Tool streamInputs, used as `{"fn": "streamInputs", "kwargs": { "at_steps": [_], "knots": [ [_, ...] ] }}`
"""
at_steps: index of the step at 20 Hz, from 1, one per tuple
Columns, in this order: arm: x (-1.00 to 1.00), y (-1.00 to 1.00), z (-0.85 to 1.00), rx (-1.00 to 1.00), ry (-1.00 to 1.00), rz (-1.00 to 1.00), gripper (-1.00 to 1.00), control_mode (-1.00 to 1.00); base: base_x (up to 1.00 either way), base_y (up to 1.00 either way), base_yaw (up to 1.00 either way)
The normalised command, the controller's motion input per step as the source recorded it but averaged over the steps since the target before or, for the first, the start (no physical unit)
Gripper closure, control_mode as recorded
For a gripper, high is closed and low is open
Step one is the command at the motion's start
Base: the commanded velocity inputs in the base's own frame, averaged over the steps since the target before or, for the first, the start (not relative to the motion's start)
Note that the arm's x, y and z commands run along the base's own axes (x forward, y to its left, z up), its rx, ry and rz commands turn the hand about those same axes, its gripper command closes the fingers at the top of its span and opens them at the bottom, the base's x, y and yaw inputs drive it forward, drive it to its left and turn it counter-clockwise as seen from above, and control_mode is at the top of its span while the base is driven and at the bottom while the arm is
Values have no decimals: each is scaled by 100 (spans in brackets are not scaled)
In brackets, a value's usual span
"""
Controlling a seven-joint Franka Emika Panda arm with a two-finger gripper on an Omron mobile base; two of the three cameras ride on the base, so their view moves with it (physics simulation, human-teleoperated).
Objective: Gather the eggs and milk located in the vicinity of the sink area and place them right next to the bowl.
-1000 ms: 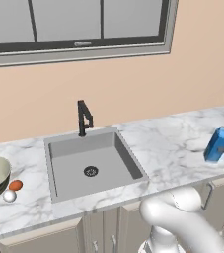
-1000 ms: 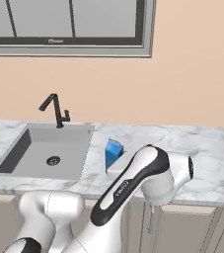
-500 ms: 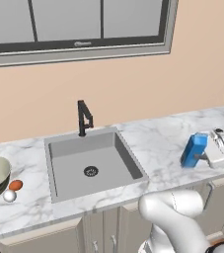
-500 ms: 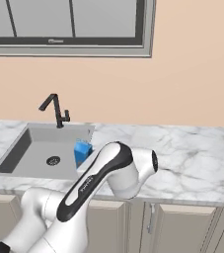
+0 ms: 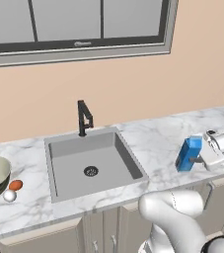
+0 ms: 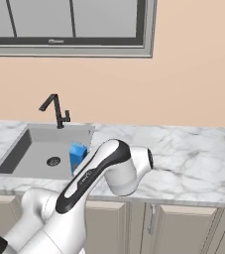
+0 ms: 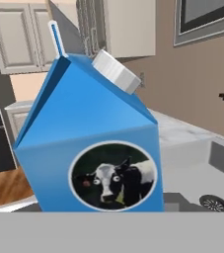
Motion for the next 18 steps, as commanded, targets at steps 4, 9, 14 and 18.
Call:
{"fn": "streamInputs", "kwargs": {
  "at_steps": [4,9,14,18],
  "knots": [
    [0,0,0,0,0,0,100,100,-59,0,8],
    [0,0,0,0,0,0,100,100,-76,0,14],
    [0,0,0,0,0,0,100,100,-43,16,17],
    [0,0,0,0,0,0,100,100,-2,88,11]
  ]
}}
